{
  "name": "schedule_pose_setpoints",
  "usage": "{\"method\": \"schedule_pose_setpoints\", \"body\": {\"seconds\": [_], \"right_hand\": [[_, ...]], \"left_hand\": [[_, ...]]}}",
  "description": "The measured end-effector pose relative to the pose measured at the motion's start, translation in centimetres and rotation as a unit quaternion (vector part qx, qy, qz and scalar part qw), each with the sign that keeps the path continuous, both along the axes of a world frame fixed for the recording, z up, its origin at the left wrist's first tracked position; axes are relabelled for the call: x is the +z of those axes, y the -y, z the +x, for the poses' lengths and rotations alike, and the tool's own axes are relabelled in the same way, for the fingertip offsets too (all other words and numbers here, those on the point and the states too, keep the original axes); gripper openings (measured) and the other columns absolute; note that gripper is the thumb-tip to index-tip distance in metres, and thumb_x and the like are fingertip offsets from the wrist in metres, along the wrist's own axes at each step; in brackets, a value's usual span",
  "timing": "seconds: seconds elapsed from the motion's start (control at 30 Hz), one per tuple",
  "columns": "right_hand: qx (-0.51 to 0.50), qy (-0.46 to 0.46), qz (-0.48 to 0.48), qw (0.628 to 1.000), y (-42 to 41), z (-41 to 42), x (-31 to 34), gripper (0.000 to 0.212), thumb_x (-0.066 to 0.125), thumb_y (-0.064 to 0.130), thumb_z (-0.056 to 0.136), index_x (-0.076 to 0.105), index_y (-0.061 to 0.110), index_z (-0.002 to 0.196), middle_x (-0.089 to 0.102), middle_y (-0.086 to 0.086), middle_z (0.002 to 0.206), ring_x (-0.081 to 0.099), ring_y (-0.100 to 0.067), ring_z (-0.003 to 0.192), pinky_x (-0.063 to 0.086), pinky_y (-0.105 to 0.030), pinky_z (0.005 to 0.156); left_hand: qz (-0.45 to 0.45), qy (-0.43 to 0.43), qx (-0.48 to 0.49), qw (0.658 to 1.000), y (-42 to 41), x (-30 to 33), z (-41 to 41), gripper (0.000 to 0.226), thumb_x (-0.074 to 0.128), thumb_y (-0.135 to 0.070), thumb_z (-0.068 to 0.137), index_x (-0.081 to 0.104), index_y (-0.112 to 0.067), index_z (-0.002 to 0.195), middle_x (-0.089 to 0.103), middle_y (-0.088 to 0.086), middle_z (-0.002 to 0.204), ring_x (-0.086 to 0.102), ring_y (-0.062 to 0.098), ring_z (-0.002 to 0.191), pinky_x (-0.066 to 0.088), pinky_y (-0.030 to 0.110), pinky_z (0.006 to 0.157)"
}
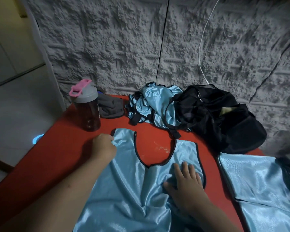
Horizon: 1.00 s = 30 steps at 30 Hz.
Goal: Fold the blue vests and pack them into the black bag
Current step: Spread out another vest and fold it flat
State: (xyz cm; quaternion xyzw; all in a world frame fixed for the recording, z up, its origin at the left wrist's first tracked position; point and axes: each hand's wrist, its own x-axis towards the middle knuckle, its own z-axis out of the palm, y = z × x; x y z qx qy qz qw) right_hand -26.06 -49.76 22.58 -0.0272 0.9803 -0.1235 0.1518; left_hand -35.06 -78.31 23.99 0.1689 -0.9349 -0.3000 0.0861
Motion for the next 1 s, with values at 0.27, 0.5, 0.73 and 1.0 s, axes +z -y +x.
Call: {"method": "schedule_pose_setpoints", "body": {"seconds": [0.27,0.5,0.73,1.0], "right_hand": [[-0.054,-0.074,-0.138,0.986,-1.0,-1.8,2.1,0.066,0.05,0.051,0.1,0.03,0.027,0.158,0.018,-0.002,0.168,0.015,-0.022,0.155,0.022,-0.038,0.123],[-0.167,-0.013,-0.003,0.986,-2.5,-3.0,1.3,0.053,0.035,0.052,0.097,0.044,0.024,0.141,0.039,-0.013,0.151,0.028,-0.033,0.143,0.028,-0.049,0.117],[-0.196,0.006,0.01,0.98,-2.6,-3.3,2.3,0.059,0.026,0.043,0.079,0.069,0.014,0.107,0.065,-0.014,0.116,0.058,-0.034,0.112,0.047,-0.037,0.089],[-0.179,-0.192,-0.037,0.964,-5.5,-9.4,3.8,0.036,0.057,0.031,0.095,0.064,0.018,0.128,0.07,-0.014,0.116,0.065,-0.039,0.108,0.047,-0.037,0.078]], "left_hand": [[-0.161,-0.07,-0.033,0.984,-1.0,-0.5,1.0,0.04,0.071,-0.013,0.079,0.069,-0.017,0.119,0.053,0.009,0.136,0.046,0.033,0.124,0.041,0.046,0.103],[-0.196,0.09,-0.215,0.953,-3.4,-3.1,1.6,0.064,0.017,-0.06,0.102,0.002,-0.037,0.16,-0.002,-0.003,0.169,-0.011,0.023,0.155,-0.005,0.047,0.126],[-0.169,0.138,-0.156,0.963,-3.0,-1.9,0.7,0.094,0.026,-0.085,0.084,0.017,-0.031,0.16,0.006,0.001,0.169,-0.001,0.028,0.155,0.005,0.045,0.126],[-0.093,-0.069,-0.137,0.984,-1.6,0.7,-3.1,0.028,0.059,-0.01,0.095,0.066,-0.01,0.122,0.062,0.011,0.127,0.061,0.037,0.112,0.05,0.044,0.096]]}}
